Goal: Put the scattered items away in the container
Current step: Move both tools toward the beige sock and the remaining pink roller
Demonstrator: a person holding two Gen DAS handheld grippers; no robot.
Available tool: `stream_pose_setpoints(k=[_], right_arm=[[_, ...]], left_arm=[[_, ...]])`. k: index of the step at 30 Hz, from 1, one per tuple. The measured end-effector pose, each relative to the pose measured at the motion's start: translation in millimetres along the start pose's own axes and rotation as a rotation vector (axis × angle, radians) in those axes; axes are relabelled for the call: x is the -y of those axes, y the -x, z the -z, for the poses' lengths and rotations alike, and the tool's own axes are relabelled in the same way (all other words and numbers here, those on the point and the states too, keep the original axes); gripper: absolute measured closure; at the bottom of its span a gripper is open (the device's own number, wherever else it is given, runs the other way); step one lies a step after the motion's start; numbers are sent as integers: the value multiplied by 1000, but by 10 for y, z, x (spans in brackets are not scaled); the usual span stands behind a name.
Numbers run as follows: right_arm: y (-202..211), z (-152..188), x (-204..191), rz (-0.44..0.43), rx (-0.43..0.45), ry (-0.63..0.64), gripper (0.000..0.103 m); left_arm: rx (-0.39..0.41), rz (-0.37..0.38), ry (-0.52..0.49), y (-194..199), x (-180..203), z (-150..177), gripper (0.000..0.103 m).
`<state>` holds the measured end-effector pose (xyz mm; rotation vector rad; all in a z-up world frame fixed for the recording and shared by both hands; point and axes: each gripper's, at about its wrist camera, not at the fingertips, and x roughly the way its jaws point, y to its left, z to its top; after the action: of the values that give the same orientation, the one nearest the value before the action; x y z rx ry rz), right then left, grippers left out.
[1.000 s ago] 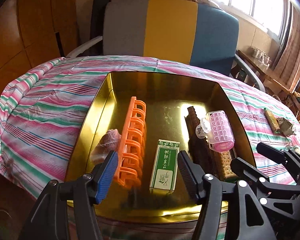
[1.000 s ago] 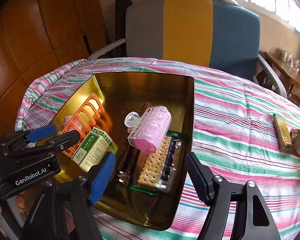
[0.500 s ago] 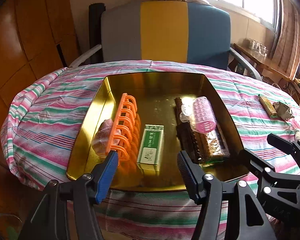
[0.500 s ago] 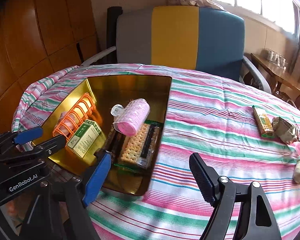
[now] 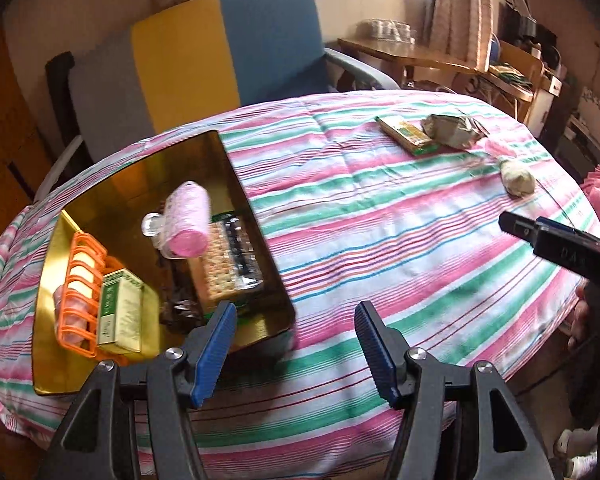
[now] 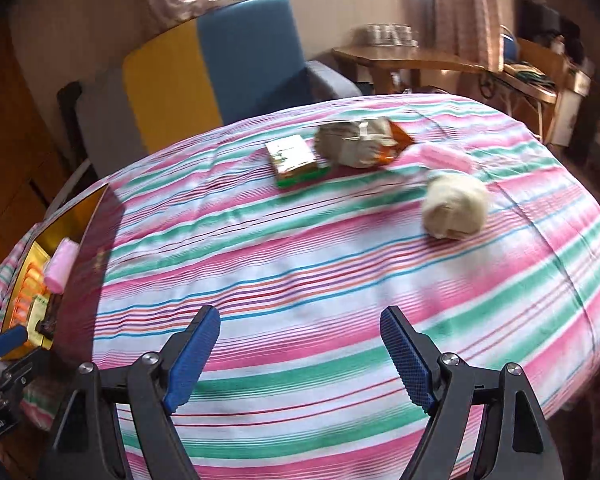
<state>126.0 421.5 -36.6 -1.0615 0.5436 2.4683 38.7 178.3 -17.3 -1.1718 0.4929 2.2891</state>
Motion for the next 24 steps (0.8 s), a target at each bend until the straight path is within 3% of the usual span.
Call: stream_pose_setpoints(k=[10,18,24], right_arm=[[-95,-572,1081,39,51,-204,20],[-586,-1140,1372,48,16,-233,19],[-969,-1142,1544,-1,-76,-336,18]], left_arm=[[-53,126,-123,-355,558,-184,40],[-94,170,-148,-620,726,-290,40],[-137,197,-113,-788,681,-274,40]])
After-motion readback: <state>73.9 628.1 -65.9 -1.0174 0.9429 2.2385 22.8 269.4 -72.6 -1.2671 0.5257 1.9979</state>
